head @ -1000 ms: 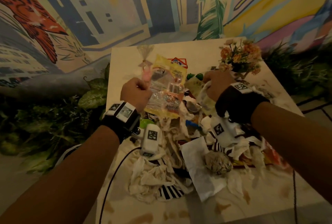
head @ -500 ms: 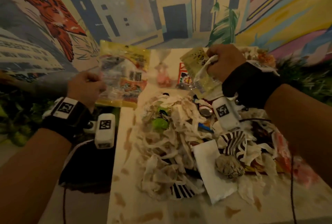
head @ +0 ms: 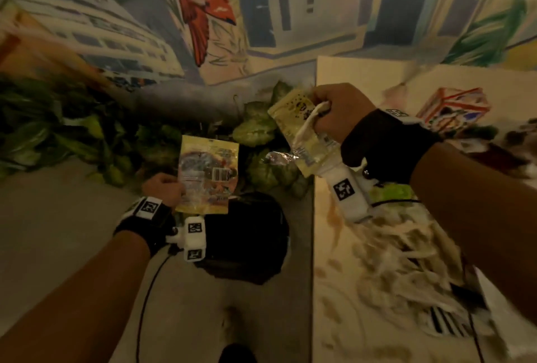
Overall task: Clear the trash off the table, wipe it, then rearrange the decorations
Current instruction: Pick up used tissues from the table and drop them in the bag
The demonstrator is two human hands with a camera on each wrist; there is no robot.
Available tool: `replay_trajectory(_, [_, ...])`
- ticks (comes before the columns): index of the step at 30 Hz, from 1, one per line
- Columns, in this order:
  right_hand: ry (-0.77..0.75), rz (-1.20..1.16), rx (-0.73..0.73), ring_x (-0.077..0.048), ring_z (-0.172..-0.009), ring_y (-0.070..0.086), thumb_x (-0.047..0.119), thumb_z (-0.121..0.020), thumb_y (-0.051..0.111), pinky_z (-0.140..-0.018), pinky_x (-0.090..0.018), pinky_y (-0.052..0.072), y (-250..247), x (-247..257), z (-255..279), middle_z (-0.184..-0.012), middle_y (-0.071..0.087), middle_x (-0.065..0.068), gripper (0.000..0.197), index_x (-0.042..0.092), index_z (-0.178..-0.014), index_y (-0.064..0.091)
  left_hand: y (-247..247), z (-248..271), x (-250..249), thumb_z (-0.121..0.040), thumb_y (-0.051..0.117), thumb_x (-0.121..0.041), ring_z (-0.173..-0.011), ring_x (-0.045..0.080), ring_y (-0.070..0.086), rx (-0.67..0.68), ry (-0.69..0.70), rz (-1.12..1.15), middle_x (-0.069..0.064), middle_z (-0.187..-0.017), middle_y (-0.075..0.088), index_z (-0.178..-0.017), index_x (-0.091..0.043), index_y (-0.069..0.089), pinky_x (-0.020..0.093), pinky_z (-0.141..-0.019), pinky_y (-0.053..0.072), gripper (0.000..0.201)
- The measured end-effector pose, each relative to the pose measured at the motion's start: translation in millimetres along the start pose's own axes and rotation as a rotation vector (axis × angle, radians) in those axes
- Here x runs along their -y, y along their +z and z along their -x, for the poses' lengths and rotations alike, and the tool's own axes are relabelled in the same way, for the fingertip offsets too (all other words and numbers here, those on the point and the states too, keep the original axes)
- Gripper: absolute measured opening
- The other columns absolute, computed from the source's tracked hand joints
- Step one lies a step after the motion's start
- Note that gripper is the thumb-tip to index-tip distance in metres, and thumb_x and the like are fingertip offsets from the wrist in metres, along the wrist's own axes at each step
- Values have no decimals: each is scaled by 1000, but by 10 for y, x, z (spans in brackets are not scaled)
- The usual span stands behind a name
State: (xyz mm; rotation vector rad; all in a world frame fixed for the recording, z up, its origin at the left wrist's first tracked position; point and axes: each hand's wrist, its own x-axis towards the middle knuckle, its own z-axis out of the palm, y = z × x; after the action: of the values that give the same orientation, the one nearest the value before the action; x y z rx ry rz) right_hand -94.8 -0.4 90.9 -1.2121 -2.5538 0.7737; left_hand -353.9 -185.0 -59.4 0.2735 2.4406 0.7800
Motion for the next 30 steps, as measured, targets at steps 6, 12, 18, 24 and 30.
replay_trajectory(6, [109,-62,93,-23,-82,53,5,-83,53,-64,-23,34,1131,389,-368,-83,57,-10,15,5,-94,63,159,-642,577,-81,62,-7,-73,28,50,100,-10,-99,10,-87,55,-89,-13,55,35,-67,43,12])
replay_trajectory(12, [408,-56,311,-29,-120,50,14,-87,54,-93,-26,39,2434,86,-462,-130,54,-14,38,4,-124,53,834,-1046,1149,-85,53,-2,-66,25,41,305,53,-334,15,-78,44,-72,-12,46,38,-67,43,18])
replay_trajectory(18, [623,-183,415,-26,-103,58,8,-87,53,-74,-20,36,3155,-418,-245,-95,60,-6,18,4,-102,62,1255,-1230,1409,-94,52,-13,-80,32,58,453,-12,-414,9,-79,53,-119,4,53,37,-72,47,30])
replay_trajectory(24, [722,-239,379,-18,-79,50,9,-85,55,-69,-21,35,3557,-601,-233,-66,46,3,15,11,-71,49,1253,-1395,1546,-84,61,-22,-74,31,56,423,-100,-360,18,-86,56,-112,6,53,36,-65,46,41])
replay_trajectory(30, [725,-272,395,-31,-103,59,13,-85,57,-76,-23,37,3786,-529,-432,-108,62,-18,22,0,-103,60,1058,-1708,1693,-74,63,-30,-86,33,65,411,-78,-188,13,-96,69,-85,-9,67,45,-82,56,24])
